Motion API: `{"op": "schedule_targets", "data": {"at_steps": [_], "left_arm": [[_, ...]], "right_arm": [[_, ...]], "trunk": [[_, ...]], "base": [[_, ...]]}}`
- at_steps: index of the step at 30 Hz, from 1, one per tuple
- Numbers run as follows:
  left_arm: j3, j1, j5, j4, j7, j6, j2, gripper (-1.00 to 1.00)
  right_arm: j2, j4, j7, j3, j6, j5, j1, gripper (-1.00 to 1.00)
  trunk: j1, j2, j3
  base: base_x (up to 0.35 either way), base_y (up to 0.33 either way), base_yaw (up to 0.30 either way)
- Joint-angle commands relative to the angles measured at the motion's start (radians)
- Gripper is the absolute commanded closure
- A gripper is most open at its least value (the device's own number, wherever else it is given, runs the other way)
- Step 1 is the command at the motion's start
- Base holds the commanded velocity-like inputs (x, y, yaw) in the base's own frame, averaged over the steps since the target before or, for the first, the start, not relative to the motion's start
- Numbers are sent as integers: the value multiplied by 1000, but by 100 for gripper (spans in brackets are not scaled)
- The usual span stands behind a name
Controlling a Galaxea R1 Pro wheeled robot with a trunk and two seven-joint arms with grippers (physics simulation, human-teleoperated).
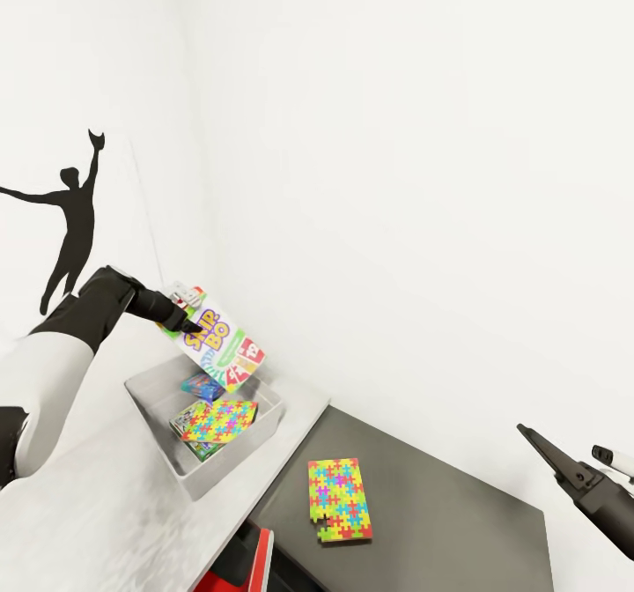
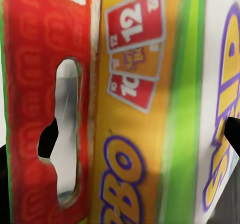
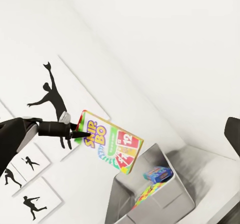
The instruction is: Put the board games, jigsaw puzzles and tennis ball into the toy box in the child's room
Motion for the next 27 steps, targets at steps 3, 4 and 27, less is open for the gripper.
{"op": "schedule_targets", "data": {"at_steps": [3,4,27], "left_arm": [[-3,-1,-3,-3,-8,6,2,100],[-3,-1,-4,-3,-8,6,2,100],[-17,-1,-36,-6,-44,-31,23,100]], "right_arm": [[-1,0,-1,0,8,-7,1,-100],[-1,0,-1,0,8,-7,1,-100],[-2,0,-1,-1,28,-7,0,-100]], "trunk": [[0,-1,0],[0,-1,0],[0,-1,-28]], "base": [[0,0,0],[0,0,0],[0,0,0]]}}
